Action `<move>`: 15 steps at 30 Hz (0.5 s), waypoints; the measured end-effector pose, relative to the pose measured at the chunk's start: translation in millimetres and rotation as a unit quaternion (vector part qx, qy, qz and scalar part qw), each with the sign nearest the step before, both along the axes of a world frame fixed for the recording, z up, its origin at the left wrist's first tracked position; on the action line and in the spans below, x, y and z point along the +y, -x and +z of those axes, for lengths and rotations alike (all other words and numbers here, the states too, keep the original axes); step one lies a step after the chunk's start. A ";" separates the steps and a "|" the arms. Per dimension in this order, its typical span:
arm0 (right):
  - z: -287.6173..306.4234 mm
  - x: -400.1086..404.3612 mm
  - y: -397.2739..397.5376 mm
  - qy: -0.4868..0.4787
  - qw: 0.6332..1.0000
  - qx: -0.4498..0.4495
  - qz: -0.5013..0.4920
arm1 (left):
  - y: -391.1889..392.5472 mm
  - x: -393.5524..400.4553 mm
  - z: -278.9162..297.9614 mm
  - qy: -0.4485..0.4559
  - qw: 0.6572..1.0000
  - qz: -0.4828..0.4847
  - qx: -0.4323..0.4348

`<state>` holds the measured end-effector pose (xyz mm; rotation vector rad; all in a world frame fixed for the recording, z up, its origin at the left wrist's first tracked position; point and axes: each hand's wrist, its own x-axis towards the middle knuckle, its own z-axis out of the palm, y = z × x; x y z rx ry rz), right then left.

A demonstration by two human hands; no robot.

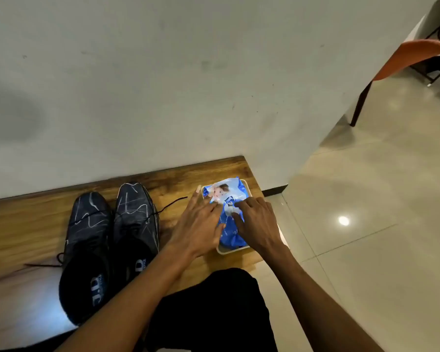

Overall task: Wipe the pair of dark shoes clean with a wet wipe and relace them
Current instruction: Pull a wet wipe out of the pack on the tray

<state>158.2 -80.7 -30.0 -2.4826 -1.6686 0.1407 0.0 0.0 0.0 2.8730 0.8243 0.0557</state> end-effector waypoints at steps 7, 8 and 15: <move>-16.3 13.4 -8.1 0.049 0.999 -0.008 0.000 | -27.0 22.2 -24.6 -0.006 0.997 -0.022 0.076; -16.7 14.5 -8.5 0.048 0.999 -0.002 -0.003 | -30.1 24.7 -29.5 -0.006 0.996 -0.022 0.090; -27.3 16.3 -11.4 0.000 1.000 0.013 -0.015 | -37.9 24.7 -50.5 -0.014 0.992 0.001 0.125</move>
